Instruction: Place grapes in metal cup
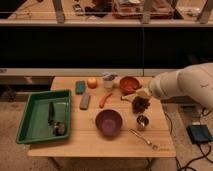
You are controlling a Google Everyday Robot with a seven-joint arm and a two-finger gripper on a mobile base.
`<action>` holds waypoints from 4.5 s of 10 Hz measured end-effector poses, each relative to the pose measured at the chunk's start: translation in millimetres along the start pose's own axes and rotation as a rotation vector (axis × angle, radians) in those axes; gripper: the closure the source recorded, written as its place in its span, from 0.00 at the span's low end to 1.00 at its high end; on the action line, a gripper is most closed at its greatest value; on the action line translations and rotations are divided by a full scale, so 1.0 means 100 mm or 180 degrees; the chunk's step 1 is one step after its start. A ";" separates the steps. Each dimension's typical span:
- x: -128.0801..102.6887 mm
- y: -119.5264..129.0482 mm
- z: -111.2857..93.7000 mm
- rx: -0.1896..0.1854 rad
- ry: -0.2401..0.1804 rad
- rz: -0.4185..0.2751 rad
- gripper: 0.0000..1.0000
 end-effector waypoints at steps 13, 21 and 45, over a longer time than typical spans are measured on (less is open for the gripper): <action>-0.25 0.09 0.47 -0.0016 0.0030 0.0417 1.00; -0.69 0.53 0.46 -0.0183 0.0055 0.0795 1.00; -1.00 0.33 0.73 -0.0060 -0.0088 0.0895 1.00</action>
